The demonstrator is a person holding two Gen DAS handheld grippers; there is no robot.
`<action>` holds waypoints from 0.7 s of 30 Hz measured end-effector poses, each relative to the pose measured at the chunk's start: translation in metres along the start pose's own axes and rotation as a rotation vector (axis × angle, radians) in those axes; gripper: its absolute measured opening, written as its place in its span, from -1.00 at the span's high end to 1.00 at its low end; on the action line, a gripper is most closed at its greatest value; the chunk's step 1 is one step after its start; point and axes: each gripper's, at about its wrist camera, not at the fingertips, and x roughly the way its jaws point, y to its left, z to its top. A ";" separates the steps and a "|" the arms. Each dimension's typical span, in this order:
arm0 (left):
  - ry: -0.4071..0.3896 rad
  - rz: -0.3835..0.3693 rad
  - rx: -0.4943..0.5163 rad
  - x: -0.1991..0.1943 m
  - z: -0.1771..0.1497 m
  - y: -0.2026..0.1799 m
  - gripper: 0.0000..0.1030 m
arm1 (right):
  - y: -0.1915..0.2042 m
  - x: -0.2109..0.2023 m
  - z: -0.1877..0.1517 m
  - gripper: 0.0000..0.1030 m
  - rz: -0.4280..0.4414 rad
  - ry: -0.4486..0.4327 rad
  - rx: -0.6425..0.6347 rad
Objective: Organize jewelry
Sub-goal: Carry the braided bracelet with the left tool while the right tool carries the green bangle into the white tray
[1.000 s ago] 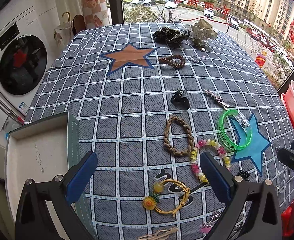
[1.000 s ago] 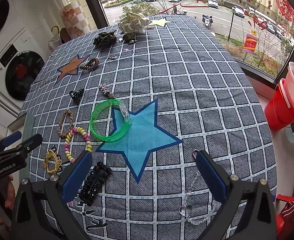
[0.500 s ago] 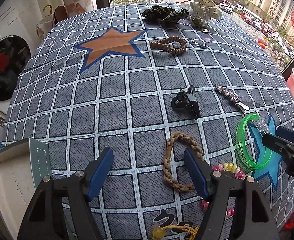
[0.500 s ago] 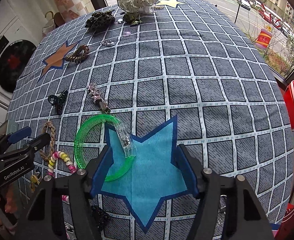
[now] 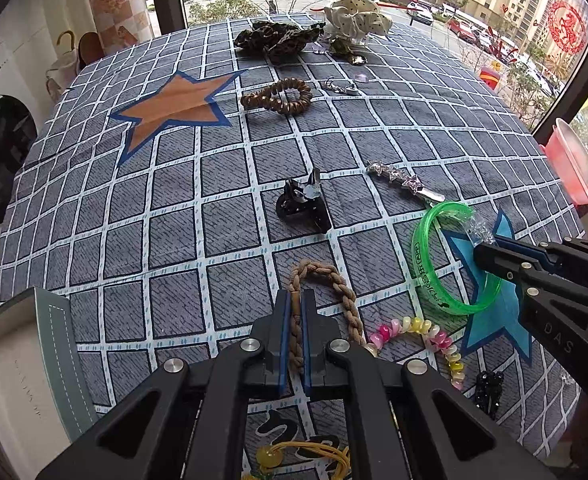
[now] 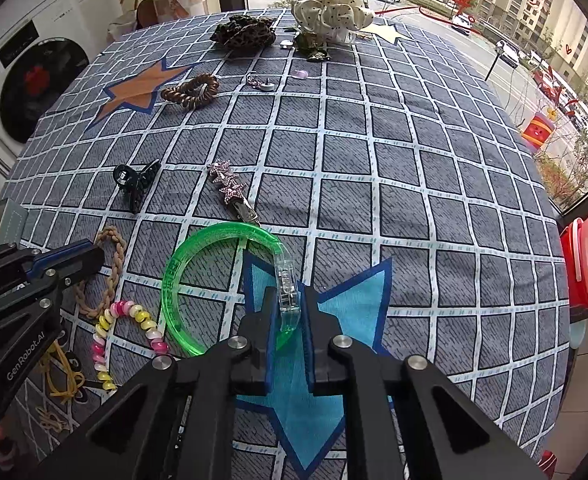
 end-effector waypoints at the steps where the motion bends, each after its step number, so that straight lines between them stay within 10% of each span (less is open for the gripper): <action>1: -0.006 -0.011 -0.010 -0.003 -0.001 0.002 0.77 | -0.003 -0.002 -0.001 0.78 0.013 -0.003 0.012; 21: -0.222 -0.017 -0.116 -0.123 -0.039 0.069 0.77 | 0.042 -0.080 -0.002 0.78 0.133 -0.106 -0.018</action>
